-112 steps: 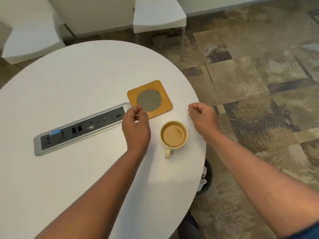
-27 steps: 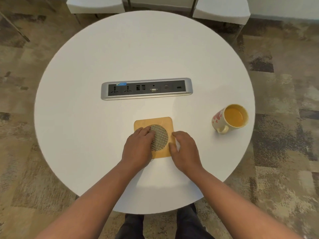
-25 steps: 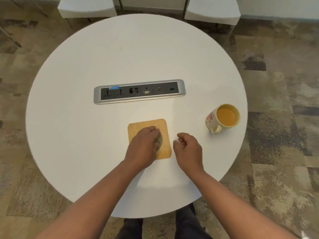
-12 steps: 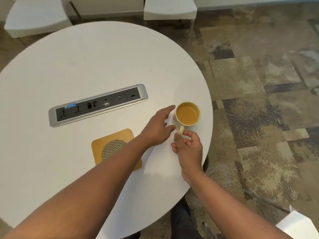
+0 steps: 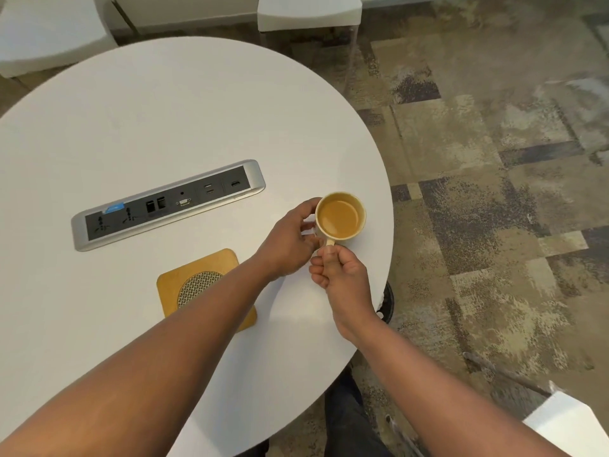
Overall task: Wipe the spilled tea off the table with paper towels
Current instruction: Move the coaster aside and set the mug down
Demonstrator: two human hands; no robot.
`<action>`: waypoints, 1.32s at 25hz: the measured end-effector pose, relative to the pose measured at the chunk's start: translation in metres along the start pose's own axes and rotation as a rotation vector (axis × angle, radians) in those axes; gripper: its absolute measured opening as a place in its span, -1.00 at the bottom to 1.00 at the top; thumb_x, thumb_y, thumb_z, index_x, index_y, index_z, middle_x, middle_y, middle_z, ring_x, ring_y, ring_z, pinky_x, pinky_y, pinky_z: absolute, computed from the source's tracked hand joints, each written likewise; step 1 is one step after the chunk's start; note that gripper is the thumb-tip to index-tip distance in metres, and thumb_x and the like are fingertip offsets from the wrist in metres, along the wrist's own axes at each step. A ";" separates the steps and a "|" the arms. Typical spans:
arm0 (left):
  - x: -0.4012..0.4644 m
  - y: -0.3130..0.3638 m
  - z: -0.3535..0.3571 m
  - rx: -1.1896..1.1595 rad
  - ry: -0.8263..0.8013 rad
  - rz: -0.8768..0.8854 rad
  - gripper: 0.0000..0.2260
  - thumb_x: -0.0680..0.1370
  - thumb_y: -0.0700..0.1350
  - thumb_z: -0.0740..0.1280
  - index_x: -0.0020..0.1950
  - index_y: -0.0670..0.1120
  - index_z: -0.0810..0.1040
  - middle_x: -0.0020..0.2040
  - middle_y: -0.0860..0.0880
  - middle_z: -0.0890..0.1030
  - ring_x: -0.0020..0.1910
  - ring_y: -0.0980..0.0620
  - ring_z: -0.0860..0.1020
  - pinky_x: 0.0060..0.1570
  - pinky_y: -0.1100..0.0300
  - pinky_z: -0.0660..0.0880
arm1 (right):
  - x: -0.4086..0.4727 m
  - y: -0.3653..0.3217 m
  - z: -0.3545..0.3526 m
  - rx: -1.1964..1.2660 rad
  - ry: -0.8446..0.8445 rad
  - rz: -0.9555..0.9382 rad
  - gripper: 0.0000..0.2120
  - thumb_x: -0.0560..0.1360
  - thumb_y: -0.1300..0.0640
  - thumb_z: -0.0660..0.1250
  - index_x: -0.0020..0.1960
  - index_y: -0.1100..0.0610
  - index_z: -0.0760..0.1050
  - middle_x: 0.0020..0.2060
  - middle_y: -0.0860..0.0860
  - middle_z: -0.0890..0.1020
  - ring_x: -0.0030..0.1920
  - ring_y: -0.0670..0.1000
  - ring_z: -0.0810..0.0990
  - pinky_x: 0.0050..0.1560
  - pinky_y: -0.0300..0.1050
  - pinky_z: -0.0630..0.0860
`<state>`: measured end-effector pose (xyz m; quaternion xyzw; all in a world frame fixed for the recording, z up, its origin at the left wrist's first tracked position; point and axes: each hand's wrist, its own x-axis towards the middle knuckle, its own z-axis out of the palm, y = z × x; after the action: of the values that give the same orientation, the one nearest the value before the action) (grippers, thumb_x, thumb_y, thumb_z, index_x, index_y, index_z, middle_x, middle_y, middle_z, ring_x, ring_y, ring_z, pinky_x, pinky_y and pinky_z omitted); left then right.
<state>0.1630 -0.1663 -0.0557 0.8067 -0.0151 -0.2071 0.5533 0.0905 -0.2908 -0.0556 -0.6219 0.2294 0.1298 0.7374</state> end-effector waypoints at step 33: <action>-0.208 -0.090 -0.102 -0.144 0.456 -0.143 -0.41 0.44 -0.28 0.56 0.21 0.34 0.48 0.15 0.13 0.64 0.11 0.20 0.62 0.06 0.33 0.57 | -0.092 0.059 0.107 -0.400 -0.513 0.087 -0.76 0.67 0.08 0.19 -0.08 0.05 0.60 -0.19 -0.02 0.65 -0.15 -0.06 0.58 -0.03 -0.16 0.58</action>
<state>-0.0094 0.0115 -0.0401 0.7900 0.1821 -0.0590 0.5825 0.0023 -0.1664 -0.0469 -0.6911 0.0324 0.3559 0.6283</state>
